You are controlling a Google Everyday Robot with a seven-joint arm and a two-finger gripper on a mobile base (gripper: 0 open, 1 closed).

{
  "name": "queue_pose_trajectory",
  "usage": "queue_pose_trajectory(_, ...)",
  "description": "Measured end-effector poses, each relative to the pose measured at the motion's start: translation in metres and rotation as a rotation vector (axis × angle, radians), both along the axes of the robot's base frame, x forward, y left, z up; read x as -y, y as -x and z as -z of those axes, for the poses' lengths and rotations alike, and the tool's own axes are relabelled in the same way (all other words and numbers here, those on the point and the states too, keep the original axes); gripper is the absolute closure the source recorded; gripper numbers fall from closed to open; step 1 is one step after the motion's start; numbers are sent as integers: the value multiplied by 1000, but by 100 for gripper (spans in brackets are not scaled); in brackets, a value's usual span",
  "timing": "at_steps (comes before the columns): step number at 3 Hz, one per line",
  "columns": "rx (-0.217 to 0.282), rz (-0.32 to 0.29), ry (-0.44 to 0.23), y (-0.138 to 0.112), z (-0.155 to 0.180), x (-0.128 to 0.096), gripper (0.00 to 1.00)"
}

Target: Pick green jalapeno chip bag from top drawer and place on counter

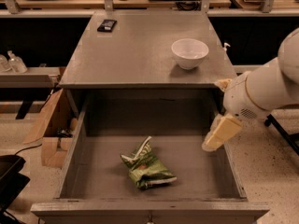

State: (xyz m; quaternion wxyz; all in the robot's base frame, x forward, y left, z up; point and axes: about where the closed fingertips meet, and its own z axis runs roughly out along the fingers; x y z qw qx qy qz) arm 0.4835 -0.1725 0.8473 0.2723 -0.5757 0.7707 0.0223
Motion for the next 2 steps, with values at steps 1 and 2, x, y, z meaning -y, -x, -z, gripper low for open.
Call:
queue_pose_trajectory(1, 33, 14, -15, -12, 2, -3, 0)
queue_pose_trajectory(2, 33, 14, -15, -12, 2, -3, 0)
